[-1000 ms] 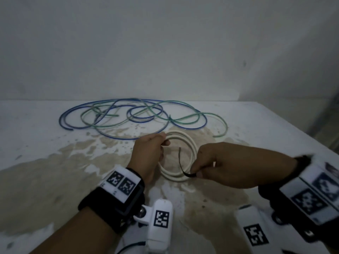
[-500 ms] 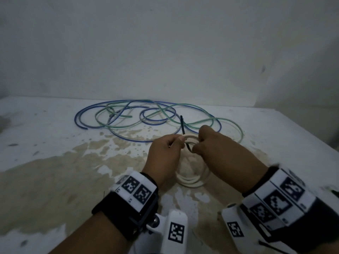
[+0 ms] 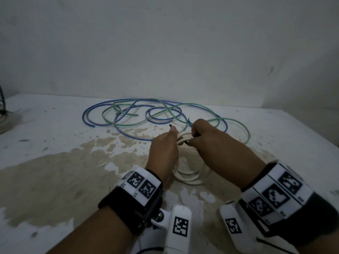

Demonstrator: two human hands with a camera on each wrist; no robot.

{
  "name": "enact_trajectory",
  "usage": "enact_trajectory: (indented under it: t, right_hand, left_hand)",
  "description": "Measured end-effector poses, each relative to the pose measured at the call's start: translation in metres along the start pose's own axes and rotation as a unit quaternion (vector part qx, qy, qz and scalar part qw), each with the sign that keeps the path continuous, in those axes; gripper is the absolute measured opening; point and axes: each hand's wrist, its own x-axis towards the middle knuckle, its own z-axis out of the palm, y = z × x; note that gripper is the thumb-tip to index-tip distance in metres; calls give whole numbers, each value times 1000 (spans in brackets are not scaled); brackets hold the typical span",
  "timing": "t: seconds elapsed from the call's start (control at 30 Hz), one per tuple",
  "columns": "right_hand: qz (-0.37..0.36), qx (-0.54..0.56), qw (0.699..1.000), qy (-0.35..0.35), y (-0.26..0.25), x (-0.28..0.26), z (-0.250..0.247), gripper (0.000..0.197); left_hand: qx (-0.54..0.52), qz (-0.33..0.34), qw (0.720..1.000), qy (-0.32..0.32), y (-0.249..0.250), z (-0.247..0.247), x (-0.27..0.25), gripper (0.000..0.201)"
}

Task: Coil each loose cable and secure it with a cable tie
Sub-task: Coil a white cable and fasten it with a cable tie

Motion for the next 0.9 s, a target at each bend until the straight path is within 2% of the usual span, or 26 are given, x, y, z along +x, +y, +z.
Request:
enact_trajectory:
  t: [0.1,0.23,0.33,0.4,0.47,0.53,0.63,0.73,0.83,0.9]
  right_hand:
    - [-7,-8,1000,19,-5,6,3,27]
    - [-22,14,999,29,-7,10,8,23]
    - [-20,-7,999,44,-8,11,8,26]
    - [-21,-8,999,49,-9,10,7,24]
    - [-30,-4,998,59,-9,8,9,21]
    - [-44,23,997,64,-7,9,12,13]
    - [-32,72,995,67,-4,8,13,13]
    - [23,178,980,81,-3,8,12,24]
    - [136,272,948,89,-4,11,12,38]
    - [185,305,930,93,-5,14,15,39]
  left_hand:
    - [27,18,997,71,-5,-3,5,52]
    - [-22,-11,995,97,-8,-4,8,35]
    - [-51,-34,994,95,-7,-2,8,25]
    - [-87,-60,991,86,-4,-3,6,9]
    - [-95,-54,992,67,-1,-6,6,16]
    - [-52,-27,998,33,0,-7,6,23]
    - [-98,-47,994,29,1,-6,3,19]
    - [-115,-61,991,32,2,-5,3,17]
    - [-96,-53,993,36,3,-3,4,20]
    - [-80,-47,995,43,4,-4,6,18]
